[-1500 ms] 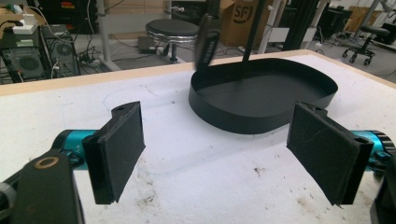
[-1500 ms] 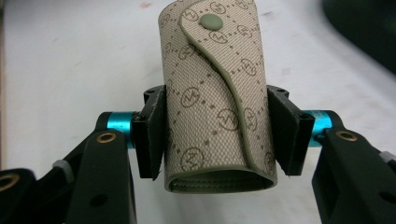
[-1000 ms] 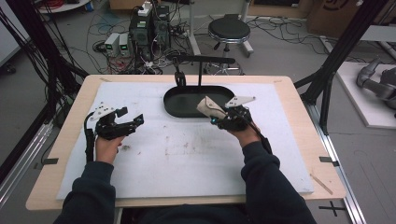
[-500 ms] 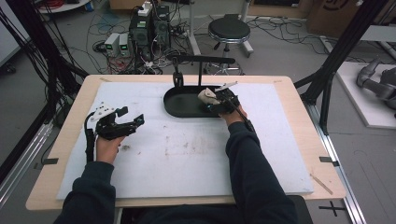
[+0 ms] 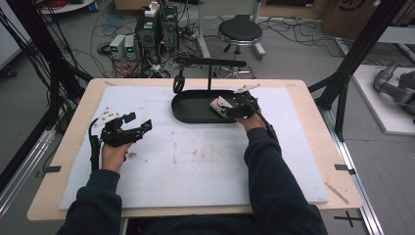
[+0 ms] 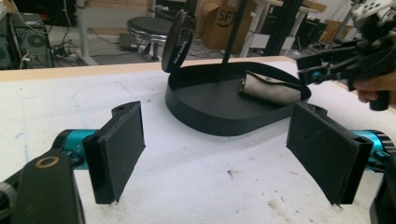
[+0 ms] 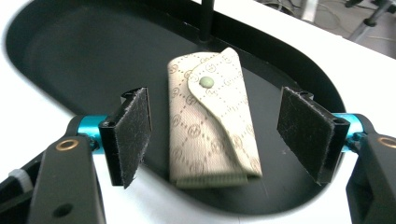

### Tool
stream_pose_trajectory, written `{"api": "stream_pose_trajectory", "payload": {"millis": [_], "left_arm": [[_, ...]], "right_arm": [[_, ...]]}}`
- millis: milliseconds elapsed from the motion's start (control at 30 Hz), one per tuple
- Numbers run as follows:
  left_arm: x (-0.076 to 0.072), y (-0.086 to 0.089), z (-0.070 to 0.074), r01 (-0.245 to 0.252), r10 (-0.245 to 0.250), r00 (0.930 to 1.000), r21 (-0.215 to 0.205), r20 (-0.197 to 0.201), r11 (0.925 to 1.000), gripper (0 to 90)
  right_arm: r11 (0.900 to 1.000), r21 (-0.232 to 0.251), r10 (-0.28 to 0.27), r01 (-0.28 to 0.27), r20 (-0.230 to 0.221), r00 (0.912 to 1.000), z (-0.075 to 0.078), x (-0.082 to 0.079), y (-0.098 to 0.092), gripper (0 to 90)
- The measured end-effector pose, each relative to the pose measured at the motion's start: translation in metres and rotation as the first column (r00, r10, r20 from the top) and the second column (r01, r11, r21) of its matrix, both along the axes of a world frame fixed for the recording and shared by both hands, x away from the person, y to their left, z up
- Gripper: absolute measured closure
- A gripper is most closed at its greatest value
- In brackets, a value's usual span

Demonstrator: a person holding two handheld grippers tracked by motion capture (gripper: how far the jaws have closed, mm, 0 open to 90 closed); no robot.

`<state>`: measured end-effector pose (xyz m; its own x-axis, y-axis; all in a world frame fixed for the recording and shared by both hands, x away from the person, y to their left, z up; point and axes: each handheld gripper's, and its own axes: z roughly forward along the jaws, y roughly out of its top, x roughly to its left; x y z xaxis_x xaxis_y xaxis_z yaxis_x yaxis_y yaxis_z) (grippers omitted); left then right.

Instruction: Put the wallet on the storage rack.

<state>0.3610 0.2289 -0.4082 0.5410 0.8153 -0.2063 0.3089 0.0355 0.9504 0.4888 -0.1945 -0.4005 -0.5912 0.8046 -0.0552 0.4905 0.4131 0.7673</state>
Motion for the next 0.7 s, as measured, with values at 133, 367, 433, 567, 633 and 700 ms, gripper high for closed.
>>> {"api": "stream_pose_trajectory", "payload": {"millis": [133, 367, 433, 567, 633, 700], "left_arm": [[0.0, 0.0, 0.0, 0.008, -0.008, 1.0, -0.011, 0.005, 0.9999, 18.9], [0.0, 0.006, 0.002, -0.019, 0.019, 0.9996, -0.007, 0.023, 0.9998, 18.8], [0.0, 0.006, 0.002, -0.021, 0.021, 0.9995, -0.01, 0.025, 0.9997, 18.8], [0.0, 0.005, 0.004, -0.022, 0.022, 0.9992, -0.005, 0.033, 0.9997, 18.8], [0.0, 0.004, 0.005, -0.019, 0.019, 0.9993, -0.005, 0.034, 0.9998, 18.8], [0.0, 0.003, 0.008, -0.018, 0.017, 0.9989, 0.011, 0.044, 0.9998, 18.8]], "right_arm": [[0.999, 0.037, 0.021, -0.023, 0.053, 0.9984, 0.013, -0.023, -0.025, 25.9], [0.997, 0.074, -0.004, -0.002, 0.081, 0.9967, 0.015, -0.074, -0.079, 19.8], [0.997, 0.082, -0.005, -0.002, 0.089, 0.996, 0.014, -0.08, -0.085, 19.7], [0.994, 0.108, -0.027, 0.014, 0.121, 0.9922, 0.003, -0.107, -0.114, 19.7], [0.993, 0.114, -0.032, 0.018, 0.123, 0.9919, 0.001, -0.109, -0.117, 19.7], [0.993, 0.119, -0.043, 0.027, 0.134, 0.99, 0.001, -0.116, -0.128, 19.7]]}}
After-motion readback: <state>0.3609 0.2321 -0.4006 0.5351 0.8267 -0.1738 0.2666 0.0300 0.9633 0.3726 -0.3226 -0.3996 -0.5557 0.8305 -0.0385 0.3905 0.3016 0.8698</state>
